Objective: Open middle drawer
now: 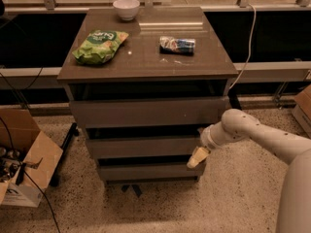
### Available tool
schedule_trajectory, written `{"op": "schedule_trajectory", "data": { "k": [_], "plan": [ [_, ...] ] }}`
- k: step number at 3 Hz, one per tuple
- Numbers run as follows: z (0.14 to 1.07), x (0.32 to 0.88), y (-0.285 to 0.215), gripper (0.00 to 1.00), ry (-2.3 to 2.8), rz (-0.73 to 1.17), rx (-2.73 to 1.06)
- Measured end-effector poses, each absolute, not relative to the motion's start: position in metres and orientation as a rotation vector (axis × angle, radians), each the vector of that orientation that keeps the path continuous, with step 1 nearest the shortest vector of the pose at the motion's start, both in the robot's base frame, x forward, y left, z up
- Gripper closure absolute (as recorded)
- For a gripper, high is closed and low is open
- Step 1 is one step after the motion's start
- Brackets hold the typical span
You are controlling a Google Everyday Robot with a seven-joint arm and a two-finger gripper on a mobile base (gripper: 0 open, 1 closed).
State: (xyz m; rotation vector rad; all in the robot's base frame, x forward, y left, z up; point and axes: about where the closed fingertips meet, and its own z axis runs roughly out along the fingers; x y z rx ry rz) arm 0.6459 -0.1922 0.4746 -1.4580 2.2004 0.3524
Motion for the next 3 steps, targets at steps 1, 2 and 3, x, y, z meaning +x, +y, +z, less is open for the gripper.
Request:
{"op": "schedule_trajectory", "data": {
  "k": [1,2,3],
  "plan": [
    [0.46,0.657,-0.182,0.0,2.189,0.361,-1.482],
    [0.443,0.663,-0.18,0.0,2.194,0.414,-1.463],
    [0.425,0.664,-0.18,0.19,2.201,0.487,-1.434]
  ]
}}
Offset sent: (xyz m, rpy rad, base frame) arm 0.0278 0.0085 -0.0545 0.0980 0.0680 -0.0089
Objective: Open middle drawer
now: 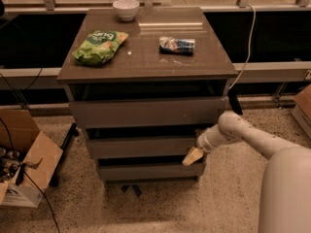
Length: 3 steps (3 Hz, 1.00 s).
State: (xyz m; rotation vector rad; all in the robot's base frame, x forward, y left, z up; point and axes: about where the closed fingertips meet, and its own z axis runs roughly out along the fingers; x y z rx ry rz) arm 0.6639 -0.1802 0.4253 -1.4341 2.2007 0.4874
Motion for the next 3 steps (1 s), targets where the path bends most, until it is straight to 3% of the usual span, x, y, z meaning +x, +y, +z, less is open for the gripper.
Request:
{"op": "schedule_trajectory", "data": {
  "k": [2,3],
  "plan": [
    [0.4286,0.6636,-0.1805,0.66,2.201,0.493,-1.431],
    [0.433,0.6636,-0.1805,0.96,2.201,0.493,-1.431]
  ]
}}
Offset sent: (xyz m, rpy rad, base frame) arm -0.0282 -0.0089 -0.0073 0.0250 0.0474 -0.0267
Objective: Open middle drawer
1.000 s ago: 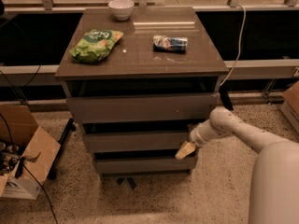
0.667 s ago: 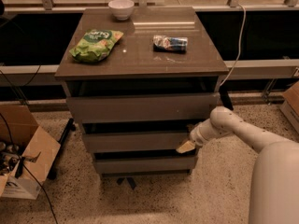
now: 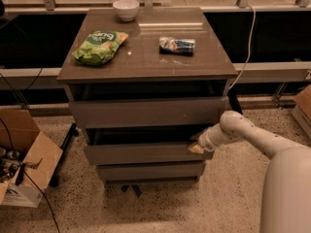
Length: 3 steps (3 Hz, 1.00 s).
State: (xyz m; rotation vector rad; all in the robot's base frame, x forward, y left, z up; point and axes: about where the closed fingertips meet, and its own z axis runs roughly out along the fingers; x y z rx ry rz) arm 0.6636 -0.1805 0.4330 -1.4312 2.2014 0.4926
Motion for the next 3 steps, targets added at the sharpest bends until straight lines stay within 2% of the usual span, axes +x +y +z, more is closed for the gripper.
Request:
{"op": "schedule_trajectory", "data": {
  "k": [1,3],
  "plan": [
    [0.4381,0.6636,-0.1805,1.0,2.201,0.493,-1.431],
    [0.4394,0.6632,-0.1805,1.0,2.202,0.494,-1.43]
  ]
}}
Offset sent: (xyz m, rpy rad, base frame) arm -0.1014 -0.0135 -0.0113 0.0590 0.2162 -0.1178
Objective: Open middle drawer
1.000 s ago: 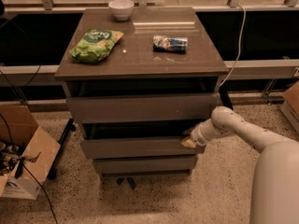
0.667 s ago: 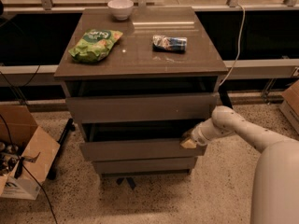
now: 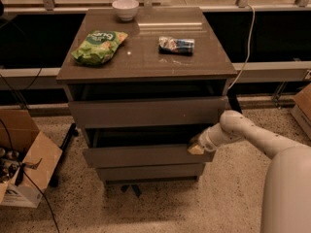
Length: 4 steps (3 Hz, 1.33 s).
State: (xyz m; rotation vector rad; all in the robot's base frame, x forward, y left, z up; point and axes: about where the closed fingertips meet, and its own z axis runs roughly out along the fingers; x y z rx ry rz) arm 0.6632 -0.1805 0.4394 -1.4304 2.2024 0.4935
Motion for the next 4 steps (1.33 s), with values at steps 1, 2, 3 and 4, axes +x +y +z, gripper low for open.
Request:
{"op": "schedule_trajectory", "data": {
  "k": [1,2,3,4],
  "plan": [
    [0.438,0.662,-0.179,0.82,2.203,0.498,-1.433],
    [0.438,0.662,-0.179,0.51,2.203,0.498,-1.433],
    [0.438,0.662,-0.179,0.29,2.202,0.498,-1.433],
    [0.434,0.635,-0.177,0.0,2.125,0.505,-1.716]
  ]
}}
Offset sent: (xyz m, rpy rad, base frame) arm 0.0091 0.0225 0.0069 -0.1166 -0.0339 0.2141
